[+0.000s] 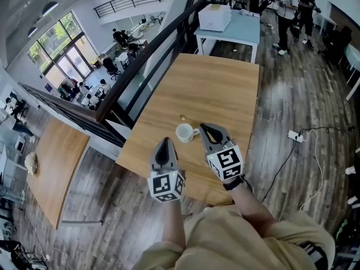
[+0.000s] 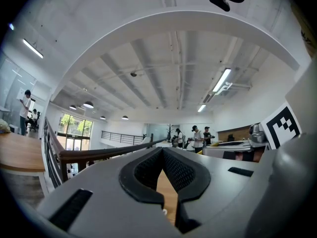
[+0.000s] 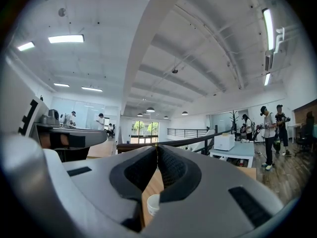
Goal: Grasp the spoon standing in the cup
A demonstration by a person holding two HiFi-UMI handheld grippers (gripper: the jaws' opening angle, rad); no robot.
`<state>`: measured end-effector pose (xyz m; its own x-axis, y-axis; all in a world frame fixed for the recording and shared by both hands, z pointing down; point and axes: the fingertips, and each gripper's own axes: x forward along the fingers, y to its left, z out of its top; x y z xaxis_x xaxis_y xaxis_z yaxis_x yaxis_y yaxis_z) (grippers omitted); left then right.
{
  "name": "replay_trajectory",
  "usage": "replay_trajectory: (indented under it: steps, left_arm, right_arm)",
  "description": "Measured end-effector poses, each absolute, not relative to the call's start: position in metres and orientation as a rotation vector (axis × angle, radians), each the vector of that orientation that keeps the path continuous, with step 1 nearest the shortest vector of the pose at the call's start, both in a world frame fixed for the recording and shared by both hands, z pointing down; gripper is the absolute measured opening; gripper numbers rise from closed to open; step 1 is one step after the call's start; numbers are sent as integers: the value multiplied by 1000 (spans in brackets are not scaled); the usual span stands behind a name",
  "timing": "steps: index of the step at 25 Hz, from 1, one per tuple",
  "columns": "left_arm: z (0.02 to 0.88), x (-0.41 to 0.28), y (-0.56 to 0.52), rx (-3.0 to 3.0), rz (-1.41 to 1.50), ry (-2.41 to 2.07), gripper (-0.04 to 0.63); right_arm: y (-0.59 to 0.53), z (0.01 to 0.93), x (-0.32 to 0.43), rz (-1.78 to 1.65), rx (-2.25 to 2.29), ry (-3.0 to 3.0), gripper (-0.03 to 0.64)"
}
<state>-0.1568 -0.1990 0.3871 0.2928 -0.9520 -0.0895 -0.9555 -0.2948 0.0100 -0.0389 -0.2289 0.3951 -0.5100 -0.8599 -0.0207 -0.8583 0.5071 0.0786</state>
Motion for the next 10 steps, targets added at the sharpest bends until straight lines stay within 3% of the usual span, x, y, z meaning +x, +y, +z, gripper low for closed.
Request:
replay_trajectory:
  steps: [10]
  left_arm:
    - [404, -158, -221, -2527, 107, 1860, 11]
  right_arm:
    - [-250, 410, -44, -85, 1523, -2687, 17]
